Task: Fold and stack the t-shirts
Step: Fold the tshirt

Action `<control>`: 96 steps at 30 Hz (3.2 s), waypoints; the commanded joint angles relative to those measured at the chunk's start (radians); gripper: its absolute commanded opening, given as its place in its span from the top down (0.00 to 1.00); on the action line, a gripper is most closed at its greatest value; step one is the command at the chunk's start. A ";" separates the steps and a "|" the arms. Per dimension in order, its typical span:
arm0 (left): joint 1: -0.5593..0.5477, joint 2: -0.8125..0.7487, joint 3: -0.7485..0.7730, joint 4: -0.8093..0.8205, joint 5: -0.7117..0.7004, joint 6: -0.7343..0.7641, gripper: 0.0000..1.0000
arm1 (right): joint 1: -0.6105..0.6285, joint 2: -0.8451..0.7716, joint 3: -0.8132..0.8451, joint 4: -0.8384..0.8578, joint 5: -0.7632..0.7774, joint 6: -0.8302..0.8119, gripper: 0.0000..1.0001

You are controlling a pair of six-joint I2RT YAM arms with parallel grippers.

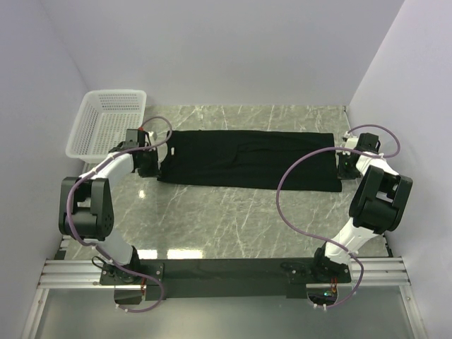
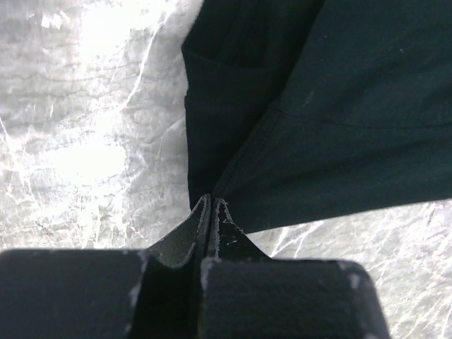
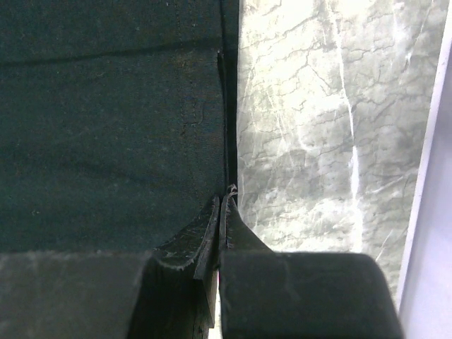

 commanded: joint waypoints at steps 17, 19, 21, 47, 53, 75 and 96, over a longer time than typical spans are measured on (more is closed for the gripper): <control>0.011 -0.005 -0.032 -0.042 -0.053 -0.053 0.99 | -0.020 -0.058 -0.020 0.027 0.042 -0.107 0.98; 0.011 0.001 -0.034 -0.048 -0.064 -0.060 0.99 | -0.020 -0.058 -0.026 0.035 0.050 -0.104 0.98; 0.011 0.000 -0.034 -0.047 -0.079 -0.068 0.99 | -0.020 -0.060 -0.025 0.041 0.059 -0.101 0.98; 0.011 -0.327 -0.049 0.123 0.020 -0.108 0.37 | 0.012 -0.176 0.047 -0.112 -0.319 -0.276 0.43; 0.011 -0.104 0.076 0.292 0.077 -0.220 0.38 | 0.075 -0.170 0.052 -0.042 -0.409 -0.258 0.43; 0.009 0.469 0.503 0.274 0.006 -0.422 0.59 | 0.119 0.417 0.722 -0.161 -0.277 0.207 0.50; 0.009 0.591 0.606 0.282 0.035 -0.438 0.86 | 0.101 0.459 0.762 -0.167 -0.234 0.210 0.50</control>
